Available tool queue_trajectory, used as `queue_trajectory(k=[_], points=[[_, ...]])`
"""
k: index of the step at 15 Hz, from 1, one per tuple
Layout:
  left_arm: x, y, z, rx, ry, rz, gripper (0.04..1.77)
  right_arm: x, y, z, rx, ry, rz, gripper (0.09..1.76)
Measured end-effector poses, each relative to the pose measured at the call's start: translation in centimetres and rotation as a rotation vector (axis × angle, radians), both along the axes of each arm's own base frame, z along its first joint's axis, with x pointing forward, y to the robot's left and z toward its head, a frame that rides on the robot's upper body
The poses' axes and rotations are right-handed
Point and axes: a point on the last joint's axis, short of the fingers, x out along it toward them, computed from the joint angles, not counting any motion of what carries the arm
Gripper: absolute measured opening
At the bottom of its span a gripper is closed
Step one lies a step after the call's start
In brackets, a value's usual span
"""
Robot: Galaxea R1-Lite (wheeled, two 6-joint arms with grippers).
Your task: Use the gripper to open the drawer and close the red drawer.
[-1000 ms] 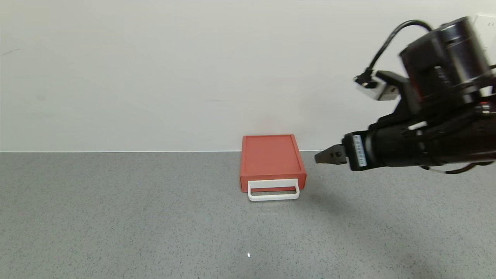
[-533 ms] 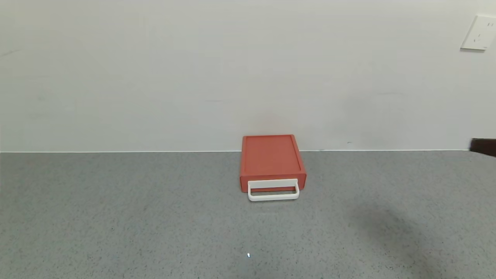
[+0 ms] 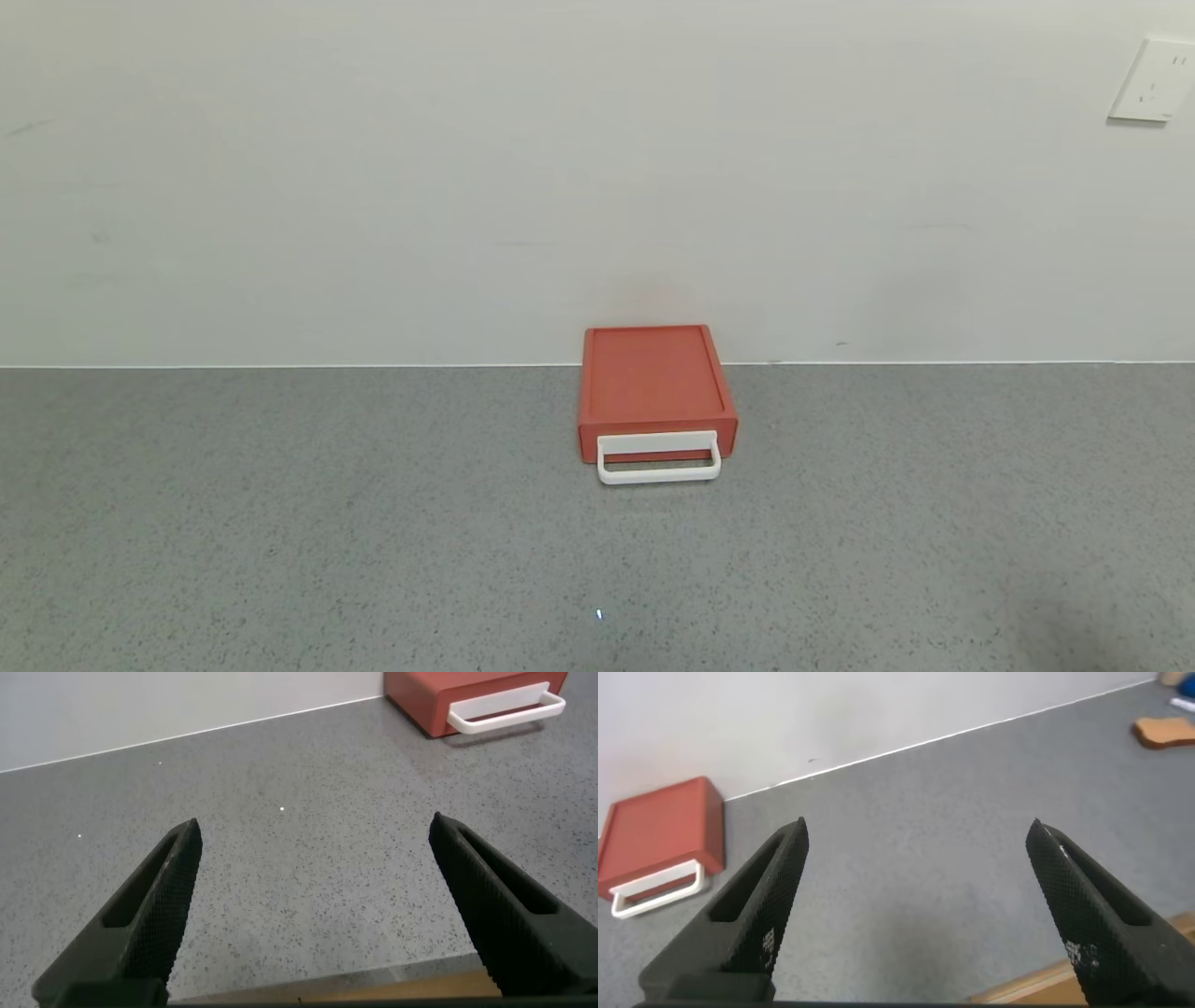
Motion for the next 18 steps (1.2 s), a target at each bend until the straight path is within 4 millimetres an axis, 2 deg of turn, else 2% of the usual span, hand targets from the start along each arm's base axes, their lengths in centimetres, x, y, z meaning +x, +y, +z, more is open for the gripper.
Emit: queue_trajectory(k=[4,8,13,18], points=[[0.0,0.0,0.0,0.000,0.000,0.000,1.75,-3.9,0.2,-2.5,-0.057,-0.016,-0.063,1.71],[0.0,0.0,0.0,0.000,0.000,0.000,1.75,-5.8,1.0,-5.3,-0.048,-0.049,0.043,1.71],[0.0,0.0,0.0,0.000,0.000,0.000,1.75,-7.0,0.5,-7.9,-0.044,-0.084,0.156,1.71],[0.0,0.0,0.0,0.000,0.000,0.000,1.75,-6.4,0.6,-12.9,-0.100,-0.164,0.195,1.71]])
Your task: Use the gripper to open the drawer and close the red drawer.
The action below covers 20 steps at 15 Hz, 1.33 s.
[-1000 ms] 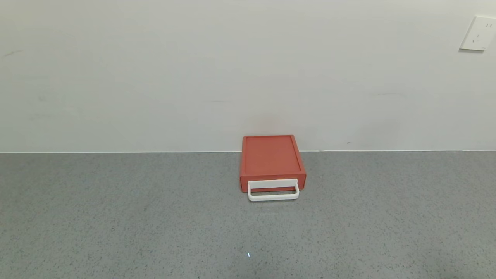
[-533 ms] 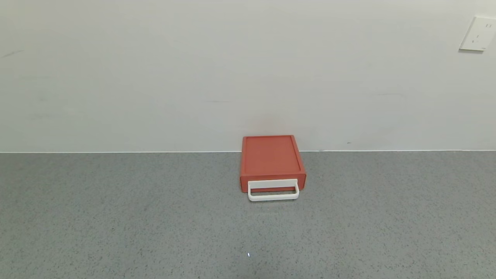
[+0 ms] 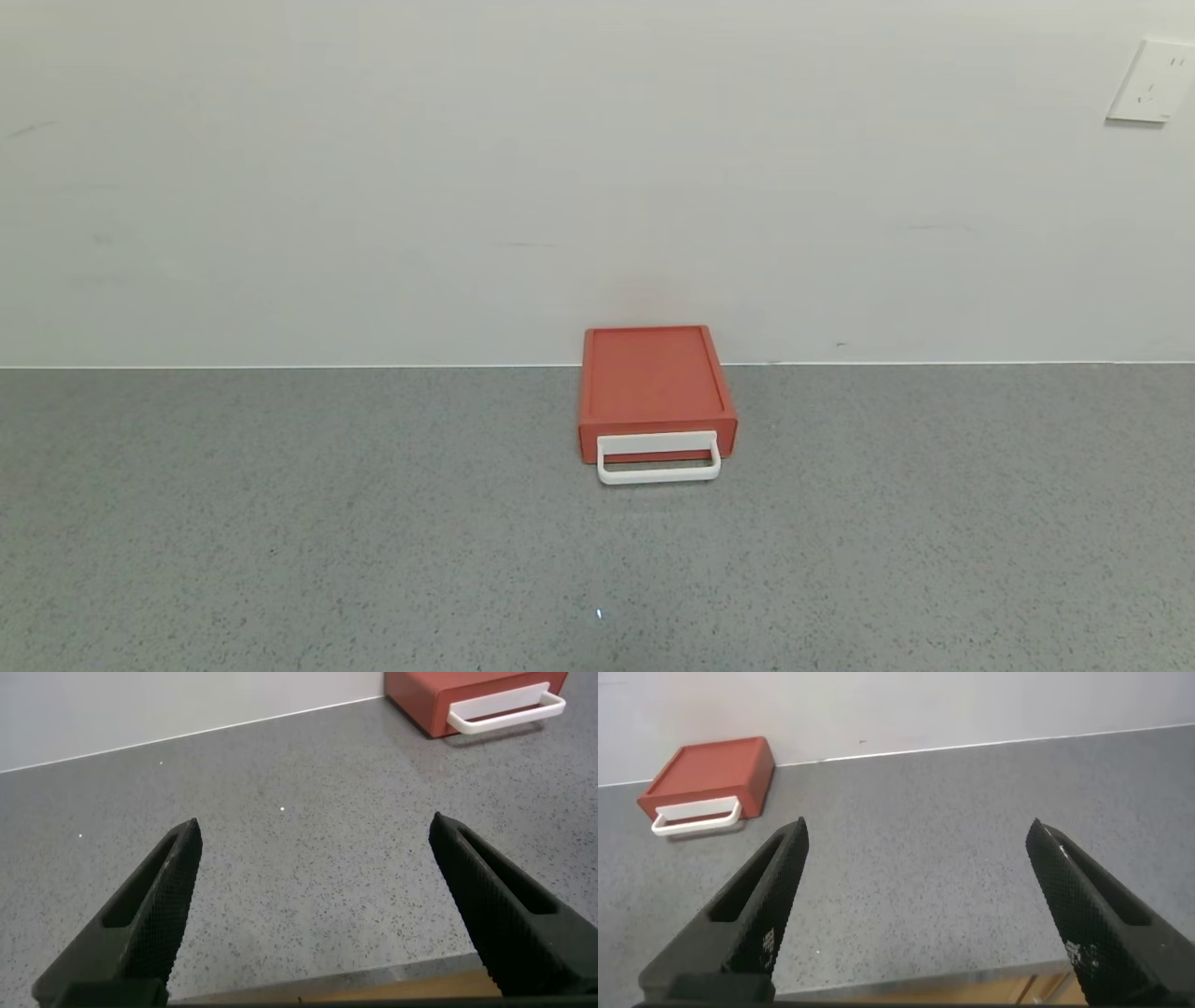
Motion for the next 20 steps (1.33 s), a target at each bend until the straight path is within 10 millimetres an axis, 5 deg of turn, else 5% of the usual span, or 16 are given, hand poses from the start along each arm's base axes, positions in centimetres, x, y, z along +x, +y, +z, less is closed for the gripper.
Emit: queue_trajectory(k=[9,20], points=[[0.0,0.0,0.0,0.000,0.000,0.000,1.75,4.8,0.1,-7.7,-0.141,-0.019,0.019,1.71],[0.0,0.0,0.0,0.000,0.000,0.000,1.75,5.3,0.3,-9.5,-0.097,0.046,0.112,1.71]])
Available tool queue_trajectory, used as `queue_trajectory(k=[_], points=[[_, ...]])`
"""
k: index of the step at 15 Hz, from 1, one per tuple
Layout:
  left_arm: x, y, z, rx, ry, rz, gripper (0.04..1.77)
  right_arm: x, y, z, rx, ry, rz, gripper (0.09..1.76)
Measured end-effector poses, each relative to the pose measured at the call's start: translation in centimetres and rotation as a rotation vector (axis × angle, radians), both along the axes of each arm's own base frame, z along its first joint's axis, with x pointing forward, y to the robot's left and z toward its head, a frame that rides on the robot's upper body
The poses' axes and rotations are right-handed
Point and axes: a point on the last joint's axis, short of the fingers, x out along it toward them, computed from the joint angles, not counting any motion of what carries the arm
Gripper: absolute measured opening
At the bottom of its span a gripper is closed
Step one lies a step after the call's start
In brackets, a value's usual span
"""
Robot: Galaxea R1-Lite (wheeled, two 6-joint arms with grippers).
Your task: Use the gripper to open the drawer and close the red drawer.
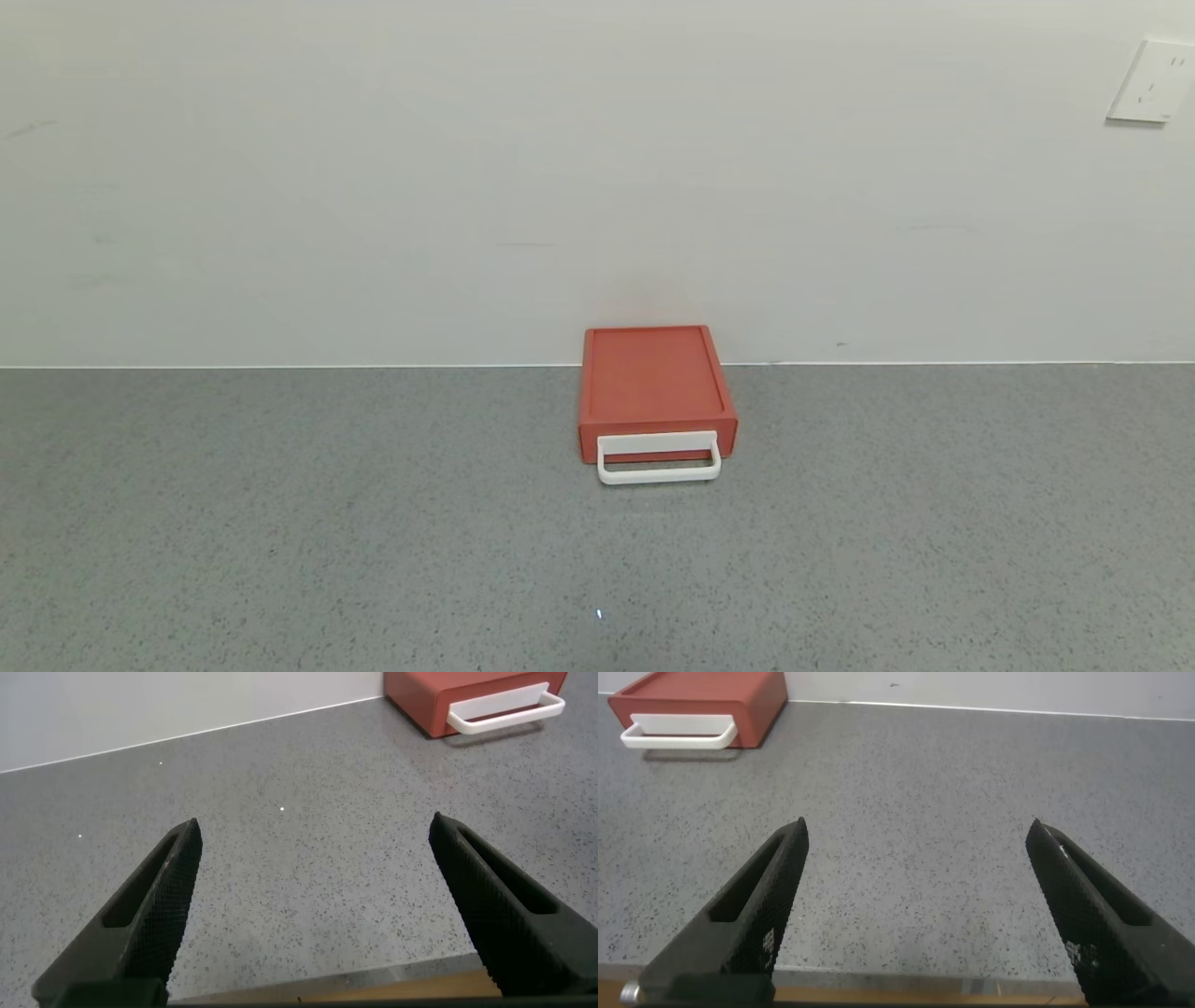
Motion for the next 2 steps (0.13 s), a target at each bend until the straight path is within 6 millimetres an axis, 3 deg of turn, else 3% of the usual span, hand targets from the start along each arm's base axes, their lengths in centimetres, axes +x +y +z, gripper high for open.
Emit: queue_trajectory(k=[2], points=[[0.00,0.00,0.00,0.000,0.000,0.000,1.75,0.00,0.00,-0.02,0.000,0.001,0.000,1.71]])
